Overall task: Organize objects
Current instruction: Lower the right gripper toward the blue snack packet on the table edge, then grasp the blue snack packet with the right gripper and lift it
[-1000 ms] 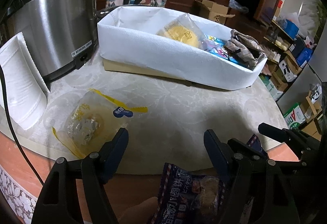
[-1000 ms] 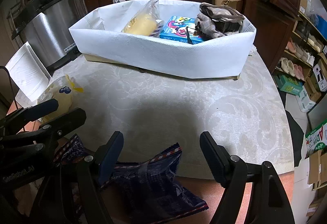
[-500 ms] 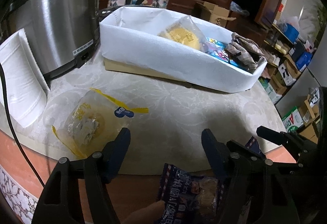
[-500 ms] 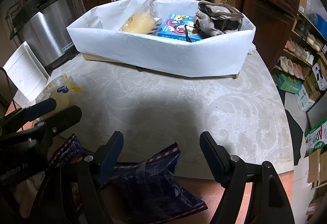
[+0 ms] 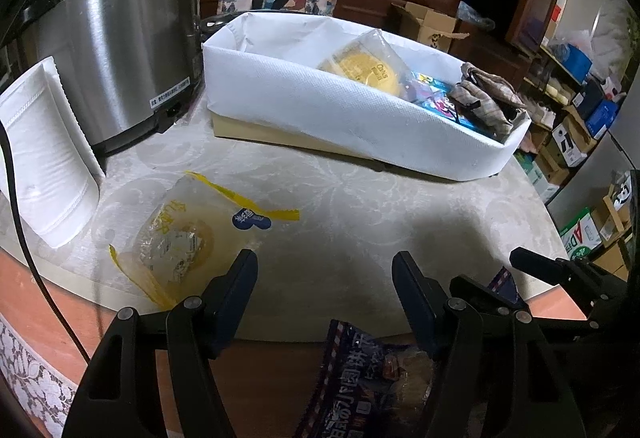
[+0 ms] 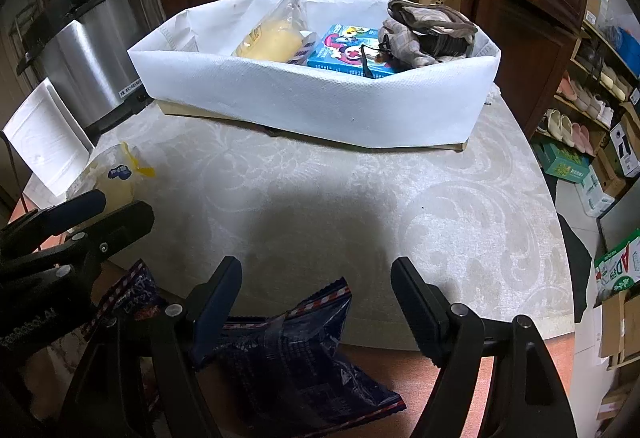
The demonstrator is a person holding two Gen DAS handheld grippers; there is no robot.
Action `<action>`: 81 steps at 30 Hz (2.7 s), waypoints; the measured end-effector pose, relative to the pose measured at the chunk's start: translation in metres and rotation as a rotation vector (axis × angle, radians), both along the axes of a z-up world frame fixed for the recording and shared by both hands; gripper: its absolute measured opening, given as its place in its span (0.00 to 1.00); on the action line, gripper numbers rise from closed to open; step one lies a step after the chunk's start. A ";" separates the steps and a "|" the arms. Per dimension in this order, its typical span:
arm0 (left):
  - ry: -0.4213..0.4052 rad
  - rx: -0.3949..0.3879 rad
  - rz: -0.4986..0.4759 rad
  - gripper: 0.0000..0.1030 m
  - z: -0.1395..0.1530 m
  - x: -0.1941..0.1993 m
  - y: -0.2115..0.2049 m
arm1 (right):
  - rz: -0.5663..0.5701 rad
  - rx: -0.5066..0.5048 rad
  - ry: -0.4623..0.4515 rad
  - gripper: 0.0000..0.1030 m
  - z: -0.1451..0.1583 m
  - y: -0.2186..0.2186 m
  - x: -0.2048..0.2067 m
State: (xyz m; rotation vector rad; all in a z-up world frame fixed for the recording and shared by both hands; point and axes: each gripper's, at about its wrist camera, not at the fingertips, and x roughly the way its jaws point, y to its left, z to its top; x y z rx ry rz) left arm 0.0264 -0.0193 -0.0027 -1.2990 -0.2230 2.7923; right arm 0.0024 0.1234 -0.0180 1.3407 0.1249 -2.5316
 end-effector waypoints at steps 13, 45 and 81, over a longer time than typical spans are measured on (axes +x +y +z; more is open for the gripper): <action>-0.011 -0.004 -0.007 0.67 -0.002 -0.002 0.001 | 0.000 -0.002 0.009 0.74 0.001 0.002 0.001; 0.006 0.071 -0.215 0.67 0.004 0.009 0.015 | 0.125 -0.003 -0.058 0.72 0.013 0.010 0.046; -0.054 0.082 -0.186 0.67 -0.006 -0.004 0.009 | 0.101 -0.013 -0.118 0.44 -0.002 0.007 0.026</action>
